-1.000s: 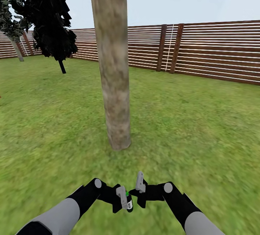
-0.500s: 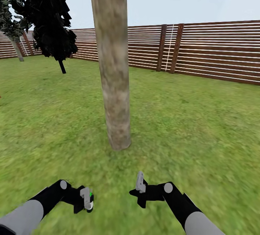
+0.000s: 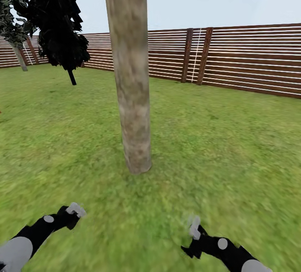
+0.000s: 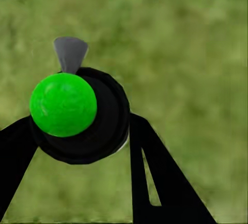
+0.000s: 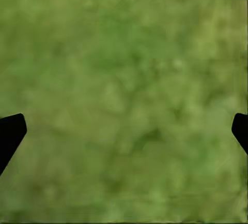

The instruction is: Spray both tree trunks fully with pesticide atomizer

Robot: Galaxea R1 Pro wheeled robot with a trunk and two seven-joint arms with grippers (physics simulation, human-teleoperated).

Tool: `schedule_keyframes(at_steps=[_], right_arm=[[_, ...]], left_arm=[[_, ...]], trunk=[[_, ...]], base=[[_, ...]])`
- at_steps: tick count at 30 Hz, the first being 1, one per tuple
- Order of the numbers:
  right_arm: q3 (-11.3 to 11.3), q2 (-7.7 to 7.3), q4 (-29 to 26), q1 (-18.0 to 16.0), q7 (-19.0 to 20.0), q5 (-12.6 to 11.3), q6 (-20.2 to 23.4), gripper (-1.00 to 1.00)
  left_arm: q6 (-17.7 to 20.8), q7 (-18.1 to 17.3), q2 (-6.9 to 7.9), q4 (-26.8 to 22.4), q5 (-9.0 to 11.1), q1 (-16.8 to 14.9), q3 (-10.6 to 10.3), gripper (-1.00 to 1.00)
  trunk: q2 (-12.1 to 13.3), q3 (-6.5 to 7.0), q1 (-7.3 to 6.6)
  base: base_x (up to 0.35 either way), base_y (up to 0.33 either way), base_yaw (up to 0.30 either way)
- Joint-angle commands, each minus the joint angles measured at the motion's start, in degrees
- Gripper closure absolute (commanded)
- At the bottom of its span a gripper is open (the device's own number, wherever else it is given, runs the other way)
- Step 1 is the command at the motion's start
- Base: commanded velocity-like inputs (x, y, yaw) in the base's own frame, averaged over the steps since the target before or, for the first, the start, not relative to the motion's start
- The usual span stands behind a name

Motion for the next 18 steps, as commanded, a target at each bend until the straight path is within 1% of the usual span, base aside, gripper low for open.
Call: schedule_keyframes(at_steps=[1, 2, 3, 4, 5, 6, 7, 8, 9, 10, 11, 12, 13, 14, 15, 16, 17, 18], right_arm=[[-1.27, -0.68, 3.31, 0.01, -4.88, -1.19, -0.85, -1.00], [-2.97, -1.06, 5.40, 0.06, -8.83, -2.53, -1.46, -1.00], [-4.53, -1.34, 6.54, 0.09, -12.13, -4.03, -1.86, -1.00], [-5.56, -1.45, 6.99, 0.13, -14.18, -5.18, -2.02, -1.00], [-7.09, -1.54, 7.38, 0.26, -17.52, -7.55, -2.22, -1.00], [-8.06, -1.59, 7.58, 0.56, -20.55, -10.31, -2.67, -1.00], [-8.58, -1.62, 7.70, 1.08, -23.01, -13.45, -3.62, -1.00], [-8.82, -1.63, 7.82, 1.62, -24.45, -16.61, -4.86, -1.00], [-8.96, -1.63, 7.87, 2.45, -25.23, -19.44, -6.15, -1.00], [-9.12, -1.70, 7.75, 3.83, -25.91, -22.57, -9.27, -1.00], [-9.16, -1.68, 7.78, 4.30, -27.44, -23.49, -12.75, -1.00], [-9.16, -1.63, 7.78, 4.35, -28.85, -23.59, -13.22, -1.00], [-9.16, -1.62, 7.79, 4.39, -32.68, -23.69, -13.72, -1.00], [-9.16, -1.63, 7.84, 4.41, -35.72, -23.72, -13.90, -1.00], [-9.16, -1.66, 7.90, 5.21, -39.42, -23.75, -14.26, -1.00], [-9.16, -1.64, 7.92, 5.73, -39.80, -23.82, -14.77, -1.00], [-9.16, -1.54, 7.94, 6.15, -39.99, -23.89, -15.30, -1.00], [-9.16, -1.23, 8.02, 6.55, -40.08, -23.99, -15.80, -1.00]], left_arm=[[-0.31, 4.69, -0.37, 1.41, -0.11, -0.06, 3.36, 1.00], [-0.27, 8.48, -1.04, 2.16, 0.17, -0.09, 6.71, 1.00], [-0.22, 11.41, -1.62, 2.60, 0.65, -0.09, 10.01, 1.00], [-0.19, 12.86, -1.89, 2.83, 0.93, -0.09, 12.19, 1.00], [-0.16, 14.24, -2.15, 3.71, 1.20, -0.07, 15.27, 1.00], [-0.15, 14.96, -2.28, 5.12, 1.35, -0.05, 17.68, 1.00], [-0.10, 15.20, -2.35, 6.63, 1.43, -0.05, 19.56, 1.00], [-0.06, 15.17, -2.42, 8.09, 1.47, -0.05, 20.69, 1.00], [-0.06, 15.15, -2.45, 9.48, 1.49, -0.06, 21.28, 1.00], [-0.03, 15.05, -2.48, 10.94, 1.54, -0.07, 21.78, 1.00], [0.01, 14.91, -3.28, 11.41, 1.57, -0.11, 21.92, 1.00], [0.04, 14.89, -3.69, 11.43, 1.54, -0.10, 21.90, 1.00], [1.68, 14.88, -4.27, 11.36, 1.52, -0.11, 21.95, 1.00], [5.35, 14.87, -4.63, 11.03, 1.48, -0.14, 22.06, 1.00], [15.05, 14.82, -5.70, 10.19, 1.43, -0.70, 22.12, 1.00], [16.98, 14.84, -6.14, 9.41, 1.42, -0.89, 22.13, 1.00], [18.10, 14.90, -6.71, 8.05, 1.42, -0.99, 22.13, 1.00], [21.86, 14.94, -7.72, 4.75, 1.42, -1.06, 22.13, 1.00]], trunk=[[-0.02, -0.04, -0.01], [-0.02, -0.04, -0.01], [-0.02, -0.04, -0.01], [-0.02, -0.04, -0.01], [-0.02, -0.04, -0.01], [-0.02, -0.04, -0.01], [-0.02, -0.04, -0.01], [-0.02, -0.04, -0.01], [-0.02, -0.04, -0.01], [-0.02, -0.04, -0.01], [-0.02, -0.04, -0.01], [-0.02, -0.04, -0.01], [-0.02, -0.04, -0.01], [-0.02, -0.04, -0.01], [-0.02, -0.04, -0.01], [-0.02, -0.04, -0.01], [-0.02, -0.04, -0.01], [-0.02, -0.04, -0.01]], base=[[0.000, 0.000, 0.000], [0.000, 0.000, 0.000], [0.000, 0.000, 0.000], [0.000, 0.000, 0.000], [0.000, 0.000, 0.000], [0.000, 0.000, 0.000], [0.000, 0.000, 0.000], [0.000, 0.000, 0.000], [0.000, 0.000, 0.000], [0.000, 0.000, 0.000], [0.000, 0.000, 0.000], [0.000, 0.000, 0.000], [0.000, 0.000, 0.000], [0.000, 0.000, 0.000], [0.000, 0.000, 0.000], [0.000, 0.000, 0.000], [0.047, -0.011, 0.000], [0.183, -0.125, 0.000]])
